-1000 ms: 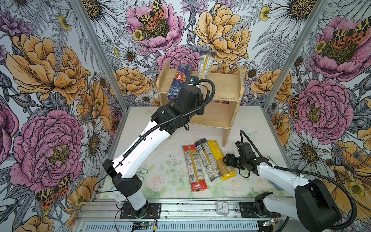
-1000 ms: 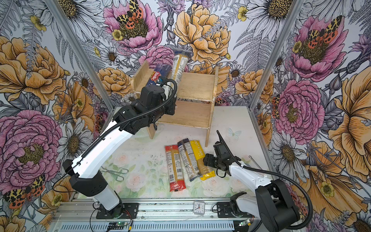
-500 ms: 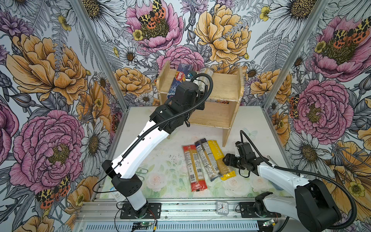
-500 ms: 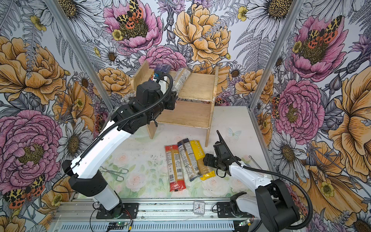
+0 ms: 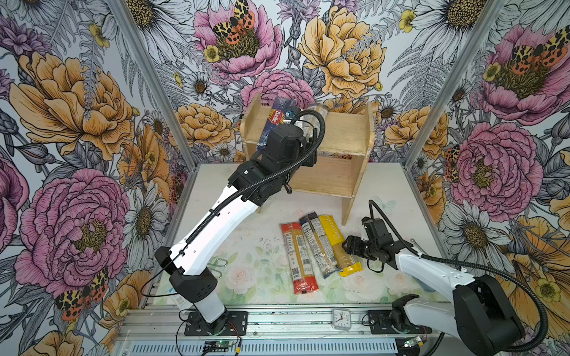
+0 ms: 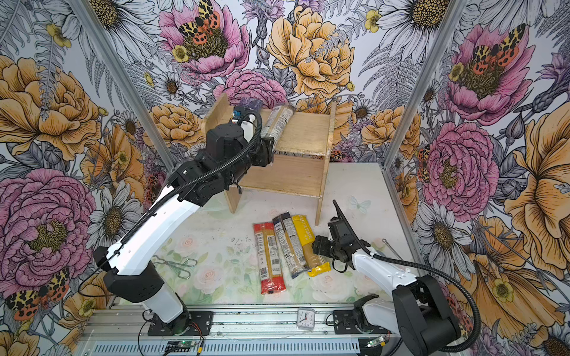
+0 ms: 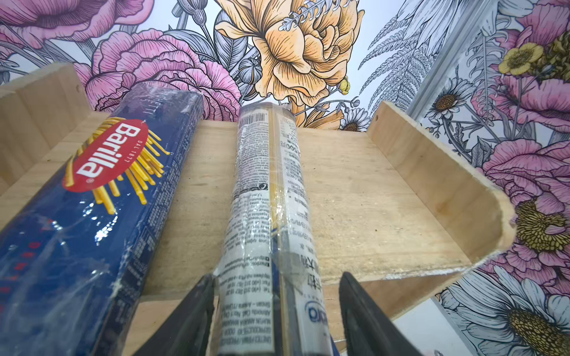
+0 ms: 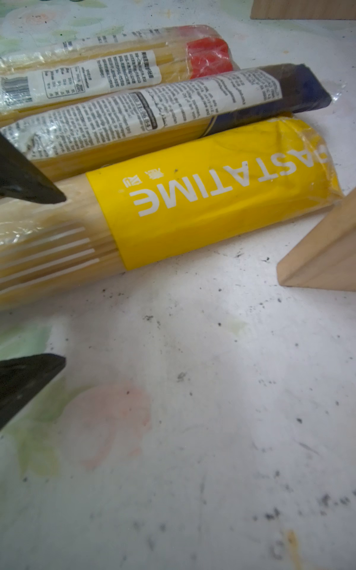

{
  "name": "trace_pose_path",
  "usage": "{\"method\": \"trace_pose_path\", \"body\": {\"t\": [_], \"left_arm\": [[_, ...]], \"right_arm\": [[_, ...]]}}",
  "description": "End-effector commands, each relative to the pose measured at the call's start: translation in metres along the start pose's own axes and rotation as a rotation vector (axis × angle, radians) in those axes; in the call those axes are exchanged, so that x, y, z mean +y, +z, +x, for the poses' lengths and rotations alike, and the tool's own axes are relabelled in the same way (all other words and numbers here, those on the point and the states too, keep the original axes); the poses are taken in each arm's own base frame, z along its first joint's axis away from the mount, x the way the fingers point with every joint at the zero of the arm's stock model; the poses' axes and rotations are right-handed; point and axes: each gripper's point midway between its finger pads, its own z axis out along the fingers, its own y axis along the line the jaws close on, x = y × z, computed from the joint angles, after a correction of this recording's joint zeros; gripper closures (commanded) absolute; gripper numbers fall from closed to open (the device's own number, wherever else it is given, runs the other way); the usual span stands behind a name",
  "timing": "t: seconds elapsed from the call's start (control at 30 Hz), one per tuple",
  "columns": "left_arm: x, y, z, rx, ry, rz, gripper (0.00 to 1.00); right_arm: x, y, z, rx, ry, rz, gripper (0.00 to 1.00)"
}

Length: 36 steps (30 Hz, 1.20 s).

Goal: Place and organize the pasta boxes and bags onto the shelf
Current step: 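Open the left gripper, release the bag and draw back from the shelf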

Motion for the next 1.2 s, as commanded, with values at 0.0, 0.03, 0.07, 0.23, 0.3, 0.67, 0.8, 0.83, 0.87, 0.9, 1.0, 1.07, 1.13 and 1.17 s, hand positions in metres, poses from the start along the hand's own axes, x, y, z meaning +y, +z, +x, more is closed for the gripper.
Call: {"method": "trace_pose_path", "body": {"t": [0.0, 0.03, 0.07, 0.23, 0.3, 0.67, 0.8, 0.83, 0.87, 0.9, 1.0, 1.07, 1.13, 1.17], "left_arm": [[0.008, -0.018, -0.024, -0.073, -0.031, -0.003, 0.28], [0.009, -0.020, -0.026, -0.077, -0.032, -0.003, 0.23], [0.009, -0.022, -0.027, -0.082, -0.035, -0.002, 0.19], [0.013, -0.035, -0.033, -0.111, -0.047, 0.008, 0.05], [0.014, -0.040, -0.036, -0.121, -0.051, 0.011, 0.01], [0.006, -0.091, -0.045, -0.240, -0.074, 0.181, 0.01], [0.019, -0.116, -0.037, -0.287, -0.111, 0.204, 0.01], [0.022, -0.122, -0.034, -0.292, -0.104, 0.207, 0.01], [0.025, -0.126, -0.031, -0.299, -0.094, 0.209, 0.01], [0.030, -0.131, -0.028, -0.307, -0.094, 0.200, 0.01], [0.044, -0.142, -0.015, -0.315, -0.087, 0.183, 0.01], [0.049, -0.147, -0.004, -0.316, -0.080, 0.184, 0.01], [0.052, -0.146, 0.008, -0.304, -0.072, 0.181, 0.01], [0.053, -0.146, 0.013, -0.299, -0.068, 0.183, 0.01]], "right_arm": [[0.003, -0.002, -0.003, -0.017, -0.016, -0.020, 0.22], [0.004, -0.002, -0.004, -0.020, -0.018, -0.024, 0.22], [0.005, -0.003, -0.005, -0.022, -0.021, -0.027, 0.21], [0.012, -0.008, -0.010, -0.040, -0.036, -0.051, 0.21], [0.015, -0.010, -0.012, -0.046, -0.043, -0.062, 0.21], [0.029, -0.021, -0.023, -0.079, -0.040, -0.110, 0.21], [0.038, -0.030, -0.028, -0.107, -0.051, -0.144, 0.22], [0.042, -0.034, -0.029, -0.116, -0.061, -0.159, 0.22], [0.045, -0.037, -0.029, -0.125, -0.073, -0.171, 0.22], [0.049, -0.041, -0.031, -0.138, -0.085, -0.184, 0.22], [0.060, -0.052, -0.034, -0.168, -0.121, -0.222, 0.22], [0.066, -0.059, -0.036, -0.187, -0.140, -0.245, 0.22], [0.071, -0.064, -0.037, -0.201, -0.151, -0.258, 0.22], [0.072, -0.066, -0.037, -0.207, -0.153, -0.262, 0.22]]}}
